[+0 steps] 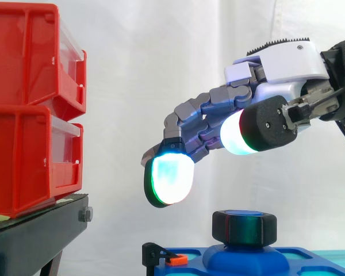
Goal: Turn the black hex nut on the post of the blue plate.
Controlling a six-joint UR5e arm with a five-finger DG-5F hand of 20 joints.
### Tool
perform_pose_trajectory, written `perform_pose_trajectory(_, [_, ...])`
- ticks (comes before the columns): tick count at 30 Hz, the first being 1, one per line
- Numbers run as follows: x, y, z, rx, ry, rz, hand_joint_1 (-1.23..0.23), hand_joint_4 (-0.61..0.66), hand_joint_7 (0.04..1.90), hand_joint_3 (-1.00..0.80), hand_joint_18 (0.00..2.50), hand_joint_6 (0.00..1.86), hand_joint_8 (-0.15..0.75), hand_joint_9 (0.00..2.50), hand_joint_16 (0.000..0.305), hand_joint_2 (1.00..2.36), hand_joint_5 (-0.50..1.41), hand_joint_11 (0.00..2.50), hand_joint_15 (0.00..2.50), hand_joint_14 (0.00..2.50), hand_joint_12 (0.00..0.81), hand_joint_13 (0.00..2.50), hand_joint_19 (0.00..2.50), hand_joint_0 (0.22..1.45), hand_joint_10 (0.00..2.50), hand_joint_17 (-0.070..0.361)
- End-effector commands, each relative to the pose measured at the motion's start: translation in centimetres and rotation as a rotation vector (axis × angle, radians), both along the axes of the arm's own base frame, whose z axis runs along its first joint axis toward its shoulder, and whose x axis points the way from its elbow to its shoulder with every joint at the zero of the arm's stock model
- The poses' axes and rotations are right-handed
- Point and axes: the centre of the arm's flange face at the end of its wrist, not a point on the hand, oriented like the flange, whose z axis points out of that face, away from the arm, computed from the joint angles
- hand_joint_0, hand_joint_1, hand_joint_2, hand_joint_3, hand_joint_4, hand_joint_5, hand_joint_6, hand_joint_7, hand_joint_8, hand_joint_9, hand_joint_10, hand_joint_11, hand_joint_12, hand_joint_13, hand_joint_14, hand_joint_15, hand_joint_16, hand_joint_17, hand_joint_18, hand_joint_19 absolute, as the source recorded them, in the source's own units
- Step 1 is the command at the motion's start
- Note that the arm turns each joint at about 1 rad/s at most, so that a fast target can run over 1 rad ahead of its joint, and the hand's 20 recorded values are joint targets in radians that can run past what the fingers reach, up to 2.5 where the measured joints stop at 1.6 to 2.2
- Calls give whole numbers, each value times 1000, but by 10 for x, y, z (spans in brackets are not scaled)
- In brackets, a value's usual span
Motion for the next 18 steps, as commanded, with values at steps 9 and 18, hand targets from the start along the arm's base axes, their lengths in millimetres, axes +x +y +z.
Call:
perform_pose_trajectory(9, [-5, 5, -16, -1, 36, 7, -459, 223, 1042, -500, 99, 503, 261, 287, 62, 1000, -185, 0, 6, 0, 389, 229, 134, 450, 0, 139])
perform_pose_trajectory(18, [-8, 4, -22, -2, 50, 7, -457, 221, 1036, -500, 104, 502, 264, 290, 62, 1000, -184, 0, 0, 0, 389, 228, 141, 450, 0, 139])
